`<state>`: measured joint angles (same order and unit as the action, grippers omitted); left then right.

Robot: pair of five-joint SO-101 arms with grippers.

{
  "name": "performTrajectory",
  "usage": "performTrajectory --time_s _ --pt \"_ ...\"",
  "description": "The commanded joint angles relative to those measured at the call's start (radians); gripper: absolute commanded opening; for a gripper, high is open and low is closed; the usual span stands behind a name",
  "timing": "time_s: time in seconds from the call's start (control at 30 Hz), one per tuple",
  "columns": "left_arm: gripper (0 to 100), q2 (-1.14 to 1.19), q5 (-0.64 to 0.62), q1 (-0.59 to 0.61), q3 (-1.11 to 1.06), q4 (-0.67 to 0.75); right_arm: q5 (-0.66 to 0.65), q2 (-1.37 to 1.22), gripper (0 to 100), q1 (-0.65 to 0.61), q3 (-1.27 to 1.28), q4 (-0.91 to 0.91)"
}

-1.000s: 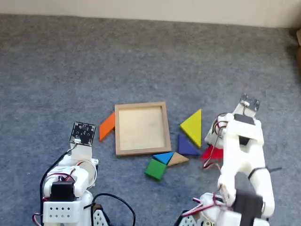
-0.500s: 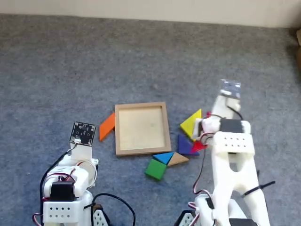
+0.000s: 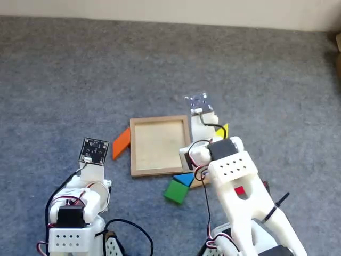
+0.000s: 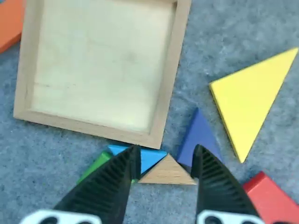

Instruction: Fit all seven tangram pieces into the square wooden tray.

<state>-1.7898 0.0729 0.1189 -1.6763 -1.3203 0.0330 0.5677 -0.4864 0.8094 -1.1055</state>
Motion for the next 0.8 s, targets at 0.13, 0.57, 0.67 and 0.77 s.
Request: performTrajectory --time_s 0.13,0.57,0.67,0.77 --pt "1 -0.027 -0.003 0.012 -0.021 -0.006 -0.018 0.039 17.7 0.11 -0.024 -0.005" --pt "1 -0.027 -0.003 0.012 -0.021 -0.006 -0.063 0.035 29.0 0.236 -0.015 0.059" --pt "1 -0.027 -0.003 0.012 -0.021 -0.006 -0.063 0.001 29.2 0.219 -0.019 0.119" --pt "1 -0.027 -0.003 0.012 -0.021 -0.006 -0.063 -0.108 29.3 0.196 -0.03 0.125"
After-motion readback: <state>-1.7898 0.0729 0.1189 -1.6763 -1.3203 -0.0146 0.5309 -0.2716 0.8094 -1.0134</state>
